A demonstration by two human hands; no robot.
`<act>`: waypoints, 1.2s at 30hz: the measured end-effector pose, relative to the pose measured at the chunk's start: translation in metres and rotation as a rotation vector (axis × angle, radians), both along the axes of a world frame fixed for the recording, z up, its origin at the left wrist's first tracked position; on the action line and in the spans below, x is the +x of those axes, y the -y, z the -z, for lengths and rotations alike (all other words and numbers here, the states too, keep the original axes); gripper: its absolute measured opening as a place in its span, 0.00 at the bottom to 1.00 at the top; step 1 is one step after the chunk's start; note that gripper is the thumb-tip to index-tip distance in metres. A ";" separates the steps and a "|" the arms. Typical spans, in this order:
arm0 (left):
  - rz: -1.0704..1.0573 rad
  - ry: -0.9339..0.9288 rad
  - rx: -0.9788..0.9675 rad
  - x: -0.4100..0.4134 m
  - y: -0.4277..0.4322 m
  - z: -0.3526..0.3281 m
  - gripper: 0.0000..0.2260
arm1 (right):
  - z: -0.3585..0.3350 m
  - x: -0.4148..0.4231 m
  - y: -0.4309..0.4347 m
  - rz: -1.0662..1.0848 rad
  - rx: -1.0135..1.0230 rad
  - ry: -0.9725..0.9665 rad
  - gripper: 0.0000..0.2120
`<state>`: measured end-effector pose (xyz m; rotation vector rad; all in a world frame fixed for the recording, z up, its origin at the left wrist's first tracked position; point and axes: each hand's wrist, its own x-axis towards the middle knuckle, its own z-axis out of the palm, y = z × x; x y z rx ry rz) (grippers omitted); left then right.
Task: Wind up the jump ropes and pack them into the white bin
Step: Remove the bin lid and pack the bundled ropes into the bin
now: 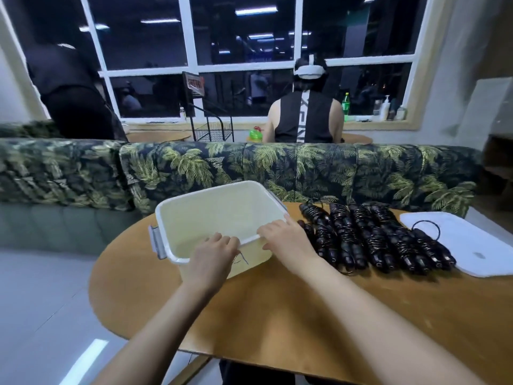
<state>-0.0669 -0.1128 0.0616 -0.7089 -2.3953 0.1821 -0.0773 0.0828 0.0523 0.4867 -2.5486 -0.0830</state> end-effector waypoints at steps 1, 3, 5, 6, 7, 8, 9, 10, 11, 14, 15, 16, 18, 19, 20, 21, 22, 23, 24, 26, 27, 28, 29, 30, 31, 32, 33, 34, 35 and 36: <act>0.008 0.001 0.003 -0.007 0.003 0.006 0.17 | 0.000 -0.002 0.004 -0.001 0.001 0.002 0.18; 0.007 -0.009 -0.014 -0.022 0.005 0.021 0.17 | -0.004 -0.006 0.009 -0.012 -0.017 -0.007 0.21; -0.020 0.046 -0.017 -0.027 -0.003 0.019 0.17 | -0.005 -0.017 0.006 -0.060 -0.042 -0.020 0.23; -0.016 0.073 0.002 -0.027 -0.008 0.016 0.16 | -0.004 -0.023 0.001 -0.076 -0.048 -0.024 0.23; -0.011 0.106 0.036 -0.029 -0.012 0.008 0.15 | -0.004 -0.029 -0.004 -0.088 -0.054 -0.019 0.22; -0.029 0.187 0.096 -0.033 -0.016 -0.003 0.17 | -0.001 -0.038 -0.011 -0.103 -0.065 -0.015 0.20; -0.051 0.297 0.167 -0.042 -0.016 -0.017 0.21 | -0.001 -0.046 -0.018 -0.129 -0.084 -0.003 0.17; -0.037 0.371 0.251 -0.052 -0.014 -0.030 0.23 | 0.001 -0.054 -0.027 -0.165 -0.109 0.006 0.14; -0.043 0.369 0.314 -0.067 -0.008 -0.042 0.24 | 0.000 -0.062 -0.035 -0.197 -0.125 0.026 0.12; -0.253 0.298 0.172 -0.118 0.019 -0.064 0.27 | -0.006 -0.077 -0.053 -0.246 -0.142 0.150 0.11; -0.328 0.410 0.127 -0.129 0.024 -0.066 0.28 | -0.009 -0.080 -0.057 -0.265 -0.151 0.163 0.11; -0.365 0.497 0.098 -0.136 0.024 -0.068 0.29 | -0.010 -0.082 -0.060 -0.276 -0.155 0.147 0.11; -0.361 0.494 0.011 -0.141 0.021 -0.064 0.29 | -0.009 -0.087 -0.068 -0.253 -0.117 0.083 0.13; -0.327 0.461 -0.017 -0.141 0.018 -0.062 0.29 | -0.008 -0.089 -0.073 -0.223 -0.115 0.064 0.13; -0.281 0.445 -0.025 -0.139 0.016 -0.059 0.29 | -0.005 -0.090 -0.078 -0.197 -0.132 0.039 0.14; -0.253 0.447 -0.031 -0.137 0.014 -0.056 0.31 | -0.003 -0.090 -0.084 -0.171 -0.160 0.019 0.15; -0.245 0.461 -0.043 -0.134 0.012 -0.053 0.32 | 0.000 -0.089 -0.089 -0.165 -0.185 0.001 0.17; -0.256 0.482 -0.048 -0.130 0.010 -0.051 0.32 | 0.002 -0.086 -0.093 -0.162 -0.198 -0.011 0.19; -0.268 0.497 -0.032 -0.127 0.008 -0.048 0.30 | 0.004 -0.083 -0.095 -0.164 -0.219 -0.027 0.20; -0.293 0.505 0.011 -0.123 0.007 -0.042 0.24 | 0.006 -0.077 -0.101 -0.087 -0.356 -0.010 0.24; -0.313 0.498 0.032 -0.123 0.008 -0.039 0.21 | 0.008 -0.075 -0.104 0.007 -0.439 0.022 0.25; -0.330 0.487 0.043 -0.123 0.008 -0.036 0.20 | 0.011 -0.073 -0.107 0.130 -0.479 0.066 0.24; -0.340 0.479 0.050 -0.123 0.008 -0.034 0.19 | 0.015 -0.072 -0.107 0.270 -0.465 0.141 0.23; -0.342 0.470 0.053 -0.123 0.007 -0.033 0.19 | 0.019 -0.072 -0.106 0.390 -0.429 0.245 0.22; -0.337 0.459 0.063 -0.123 0.006 -0.032 0.19 | 0.023 -0.071 -0.101 0.488 -0.376 0.351 0.21; -0.336 0.454 0.076 -0.124 0.005 -0.032 0.22 | 0.027 -0.070 -0.094 0.557 -0.309 0.427 0.22; -0.339 0.459 0.093 -0.125 0.004 -0.031 0.25 | 0.031 -0.069 -0.085 0.601 -0.230 0.463 0.23; -0.344 0.475 0.113 -0.125 0.003 -0.030 0.27 | 0.037 -0.070 -0.078 0.632 -0.155 0.459 0.24; -0.347 0.499 0.135 -0.125 0.002 -0.028 0.29 | 0.040 -0.070 -0.071 0.651 -0.104 0.435 0.25; -0.343 0.525 0.159 -0.125 0.002 -0.026 0.31 | 0.043 -0.072 -0.067 0.666 -0.079 0.421 0.25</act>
